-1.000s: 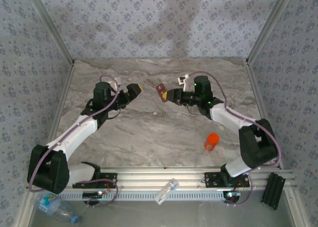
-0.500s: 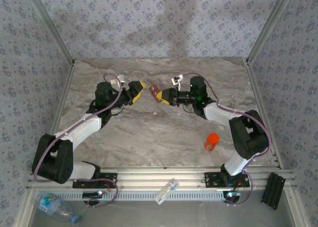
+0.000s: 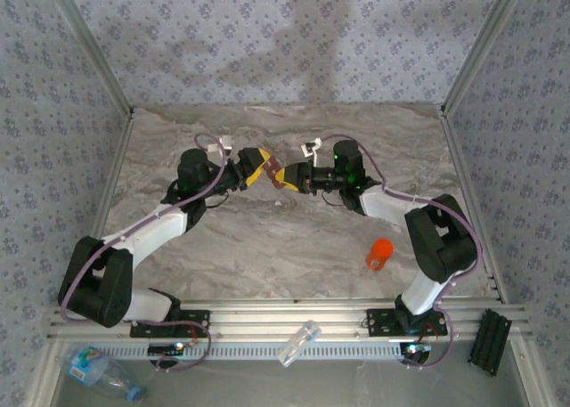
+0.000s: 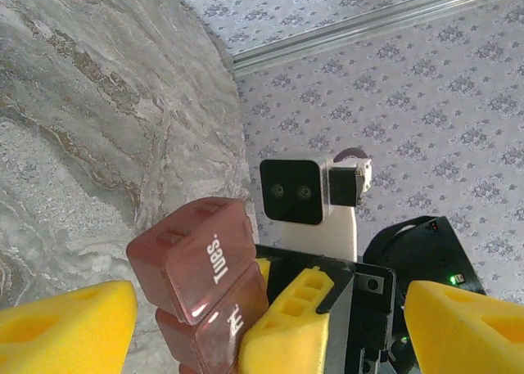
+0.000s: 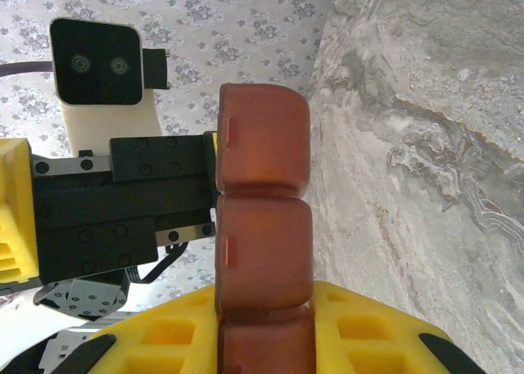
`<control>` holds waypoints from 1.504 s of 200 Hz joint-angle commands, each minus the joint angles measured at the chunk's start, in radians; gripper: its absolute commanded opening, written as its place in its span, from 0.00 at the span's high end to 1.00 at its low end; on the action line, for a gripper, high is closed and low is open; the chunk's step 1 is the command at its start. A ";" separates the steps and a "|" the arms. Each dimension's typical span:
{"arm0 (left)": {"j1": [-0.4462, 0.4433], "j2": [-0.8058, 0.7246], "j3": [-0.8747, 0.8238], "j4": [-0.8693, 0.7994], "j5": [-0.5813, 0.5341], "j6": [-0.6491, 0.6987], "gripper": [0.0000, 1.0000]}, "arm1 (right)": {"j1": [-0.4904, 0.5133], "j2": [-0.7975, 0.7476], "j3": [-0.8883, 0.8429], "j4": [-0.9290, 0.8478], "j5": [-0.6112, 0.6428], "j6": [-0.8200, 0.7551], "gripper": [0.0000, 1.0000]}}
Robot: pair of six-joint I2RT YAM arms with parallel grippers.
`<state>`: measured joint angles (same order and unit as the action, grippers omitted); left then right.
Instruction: Sort the pills into containers
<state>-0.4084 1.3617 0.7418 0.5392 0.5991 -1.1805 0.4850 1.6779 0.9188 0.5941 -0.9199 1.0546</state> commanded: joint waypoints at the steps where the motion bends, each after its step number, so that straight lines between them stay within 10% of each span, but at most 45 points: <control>1: -0.009 0.004 0.029 0.042 0.016 -0.009 0.16 | 0.007 0.013 0.025 0.006 0.010 -0.006 0.85; 301: -0.016 -0.021 0.079 -0.074 -0.048 0.014 0.18 | 0.041 0.031 0.028 -0.090 0.054 -0.079 0.90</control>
<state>-0.4191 1.3708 0.7757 0.4400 0.5419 -1.1648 0.5186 1.6939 0.9226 0.5663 -0.8749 1.0210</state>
